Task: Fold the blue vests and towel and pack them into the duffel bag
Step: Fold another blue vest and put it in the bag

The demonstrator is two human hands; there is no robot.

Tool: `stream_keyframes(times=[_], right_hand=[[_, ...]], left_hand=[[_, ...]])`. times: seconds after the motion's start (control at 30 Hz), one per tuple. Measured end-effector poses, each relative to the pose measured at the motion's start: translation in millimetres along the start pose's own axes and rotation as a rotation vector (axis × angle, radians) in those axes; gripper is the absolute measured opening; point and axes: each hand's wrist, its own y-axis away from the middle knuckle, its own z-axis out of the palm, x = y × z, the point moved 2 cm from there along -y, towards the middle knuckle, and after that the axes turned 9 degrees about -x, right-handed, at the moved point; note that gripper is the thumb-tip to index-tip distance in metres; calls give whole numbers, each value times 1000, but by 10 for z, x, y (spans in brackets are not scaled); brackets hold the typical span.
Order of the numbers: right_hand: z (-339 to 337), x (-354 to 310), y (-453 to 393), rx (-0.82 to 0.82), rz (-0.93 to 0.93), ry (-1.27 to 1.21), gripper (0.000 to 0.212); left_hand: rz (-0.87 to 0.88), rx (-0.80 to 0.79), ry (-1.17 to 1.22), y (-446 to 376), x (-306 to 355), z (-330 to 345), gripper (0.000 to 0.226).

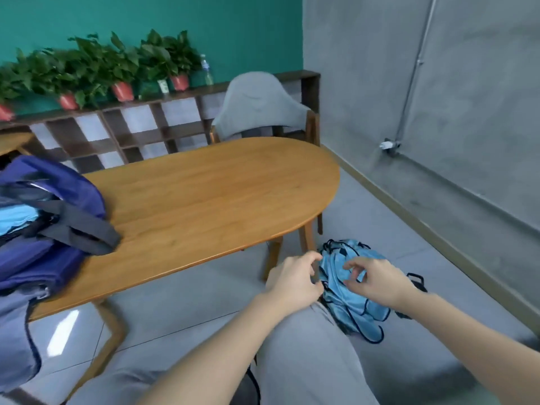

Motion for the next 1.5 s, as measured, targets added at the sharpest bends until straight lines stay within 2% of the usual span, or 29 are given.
stream_keyframes(times=[0.23, 0.33, 0.43, 0.73, 0.93, 1.03, 1.13, 1.3, 1.5], right_hand=[[169, 1083, -340, -33, 235, -88, 31], [290, 1405, -637, -67, 292, -127, 32], [444, 1711, -990, -80, 333, -155, 36], [1004, 2479, -1984, -163, 380, -155, 46], [1418, 2821, -2417, -197, 391, -113, 71], [1576, 2929, -2544, -217, 384, -89, 73], [1688, 3010, -2597, -185, 390, -88, 56], [1685, 3079, -2548, -15, 377, -263, 22], [1450, 3000, -2355, 70, 348, -395, 15]], left_hand=[[-45, -238, -112, -972, 115, 743, 59], [-39, -282, -163, -1419, 39, 997, 65], [-53, -292, -189, -1845, -58, 1207, 61], [-74, -367, -303, -2851, -520, 2068, 66], [-167, -453, -282, -3357, -816, 2468, 75], [-130, -509, -356, -3454, -916, 2670, 82], [-97, -518, -364, -3470, -972, 2822, 71], [-70, -426, -158, -3551, -1025, 2813, 19], [-4, -405, -21, -3530, -946, 2650, 11]])
